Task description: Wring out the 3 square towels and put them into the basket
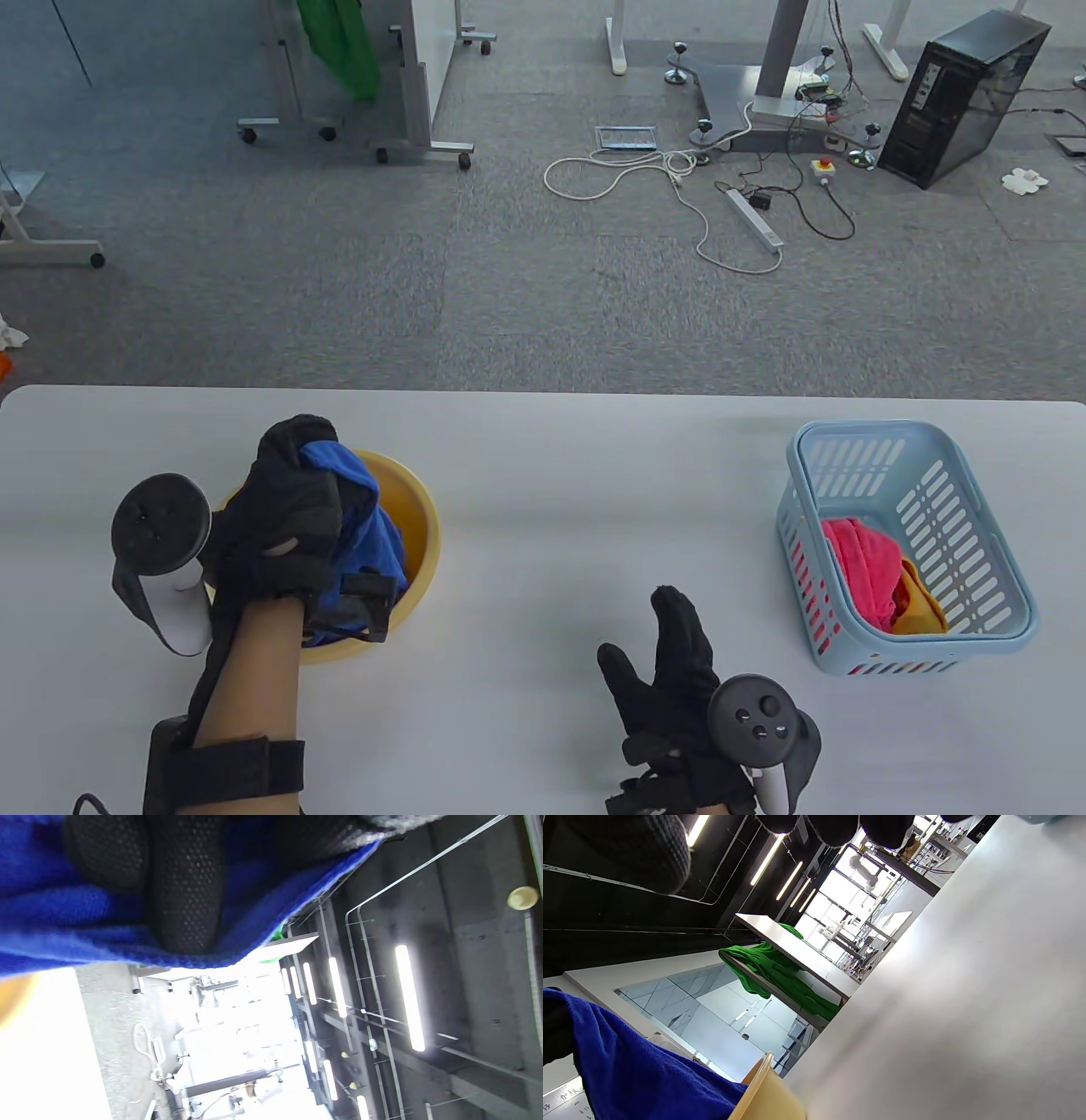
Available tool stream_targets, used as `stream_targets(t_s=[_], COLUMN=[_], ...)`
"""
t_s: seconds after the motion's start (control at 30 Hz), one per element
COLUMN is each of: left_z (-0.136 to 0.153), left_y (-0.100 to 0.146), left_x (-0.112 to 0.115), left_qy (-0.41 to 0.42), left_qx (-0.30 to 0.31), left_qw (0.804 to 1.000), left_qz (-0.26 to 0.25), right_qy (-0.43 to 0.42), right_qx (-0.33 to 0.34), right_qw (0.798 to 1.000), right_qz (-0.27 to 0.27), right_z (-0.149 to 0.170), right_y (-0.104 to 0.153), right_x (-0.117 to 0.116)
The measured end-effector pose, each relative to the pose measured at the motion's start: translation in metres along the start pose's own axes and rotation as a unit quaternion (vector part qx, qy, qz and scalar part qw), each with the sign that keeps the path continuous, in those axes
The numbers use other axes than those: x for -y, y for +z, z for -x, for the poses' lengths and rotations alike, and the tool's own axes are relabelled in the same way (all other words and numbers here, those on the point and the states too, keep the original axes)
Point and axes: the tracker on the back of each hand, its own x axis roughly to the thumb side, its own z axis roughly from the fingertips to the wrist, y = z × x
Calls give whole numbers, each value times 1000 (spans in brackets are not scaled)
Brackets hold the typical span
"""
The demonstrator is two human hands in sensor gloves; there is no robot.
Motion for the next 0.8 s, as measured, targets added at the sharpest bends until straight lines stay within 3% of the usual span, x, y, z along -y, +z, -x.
stream_targets(t_s=[0.37,0.8], left_z=[-56,-136], left_y=[12,44], left_x=[-3,19], left_qy=[18,15], left_qx=[62,220], left_qw=[998,975], left_qz=[-21,-26], right_qy=[-9,-19], right_qx=[2,14], right_qw=[1000,1000], right_qz=[2,-1], right_z=[-1,-3], right_y=[0,1], right_x=[2,-1])
